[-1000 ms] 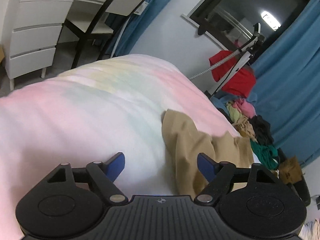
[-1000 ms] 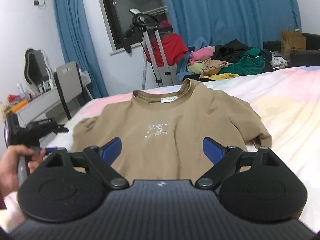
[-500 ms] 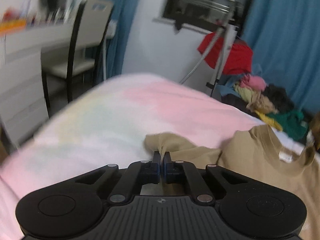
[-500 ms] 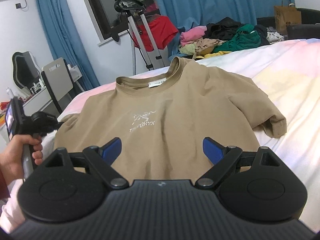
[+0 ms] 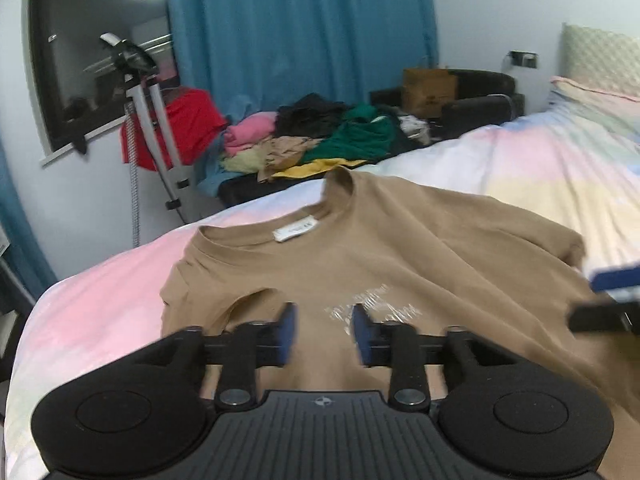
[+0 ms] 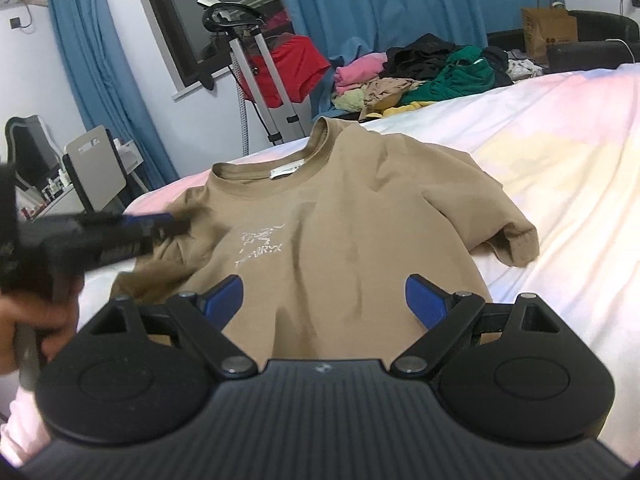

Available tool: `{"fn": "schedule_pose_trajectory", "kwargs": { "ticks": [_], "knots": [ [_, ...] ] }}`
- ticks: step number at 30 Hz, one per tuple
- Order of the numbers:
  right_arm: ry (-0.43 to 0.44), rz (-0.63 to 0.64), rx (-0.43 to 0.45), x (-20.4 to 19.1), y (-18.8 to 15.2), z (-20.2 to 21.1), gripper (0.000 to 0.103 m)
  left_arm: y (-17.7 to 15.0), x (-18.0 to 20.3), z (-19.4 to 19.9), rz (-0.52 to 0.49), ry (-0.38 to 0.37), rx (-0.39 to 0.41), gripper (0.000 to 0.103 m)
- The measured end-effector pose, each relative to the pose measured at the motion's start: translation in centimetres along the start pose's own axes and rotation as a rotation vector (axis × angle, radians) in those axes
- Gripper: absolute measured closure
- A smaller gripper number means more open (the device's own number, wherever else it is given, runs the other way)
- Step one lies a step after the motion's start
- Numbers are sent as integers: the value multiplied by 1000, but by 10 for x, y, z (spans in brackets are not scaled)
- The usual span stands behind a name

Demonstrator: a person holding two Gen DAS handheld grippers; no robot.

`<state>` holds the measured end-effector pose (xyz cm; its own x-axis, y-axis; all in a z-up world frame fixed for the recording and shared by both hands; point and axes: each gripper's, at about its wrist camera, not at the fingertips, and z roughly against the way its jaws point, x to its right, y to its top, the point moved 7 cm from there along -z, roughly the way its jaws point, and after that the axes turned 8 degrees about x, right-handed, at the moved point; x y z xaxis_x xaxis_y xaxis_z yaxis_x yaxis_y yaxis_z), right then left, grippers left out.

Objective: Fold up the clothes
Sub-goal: 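Open both grippers and release the T-shirt, collar facing away, then pinch and tug the shirt body with the left gripper to smooth it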

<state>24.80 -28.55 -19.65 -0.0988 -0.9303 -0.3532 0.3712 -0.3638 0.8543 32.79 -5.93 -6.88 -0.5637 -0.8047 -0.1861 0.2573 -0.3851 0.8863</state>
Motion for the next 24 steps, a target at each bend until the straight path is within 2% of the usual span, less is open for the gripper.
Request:
{"fn": "schedule_pose_trajectory", "kwargs": {
  "ticks": [3,4,7,9,11,13,16,17,18,19,20,24],
  "knots": [
    [2,-23,1,3,1,1,13,-11,-20,22,76,17,38,56],
    [3,-28,1,4,2,1,13,-15,-31,28,109,32,49,52],
    [7,-38,-2,4,1,0,13,-26,-68,35,185,111,41,49],
    [8,-41,-7,4,0,-2,13,-36,-88,32,234,145,16,49],
    [9,-42,-13,3,-1,-3,13,-41,-101,27,289,147,7,49],
    [9,-42,-16,4,-2,-4,13,-44,-109,19,331,151,3,49],
    [5,-51,-24,6,-4,-6,13,-55,-116,3,386,169,-42,50],
    [4,-55,-28,7,-4,-6,13,-60,-119,-2,415,170,-63,54],
    [4,-59,-31,8,-5,-7,13,-66,-123,-7,467,166,-85,64],
    [5,-60,-33,8,-6,-7,13,-71,-128,-10,526,159,-105,96],
    [5,-59,-35,8,-7,-8,13,-73,-134,-11,595,153,-106,100],
    [2,-59,-45,9,-10,-10,13,-65,-161,15,748,183,25,101]
  ]
}}
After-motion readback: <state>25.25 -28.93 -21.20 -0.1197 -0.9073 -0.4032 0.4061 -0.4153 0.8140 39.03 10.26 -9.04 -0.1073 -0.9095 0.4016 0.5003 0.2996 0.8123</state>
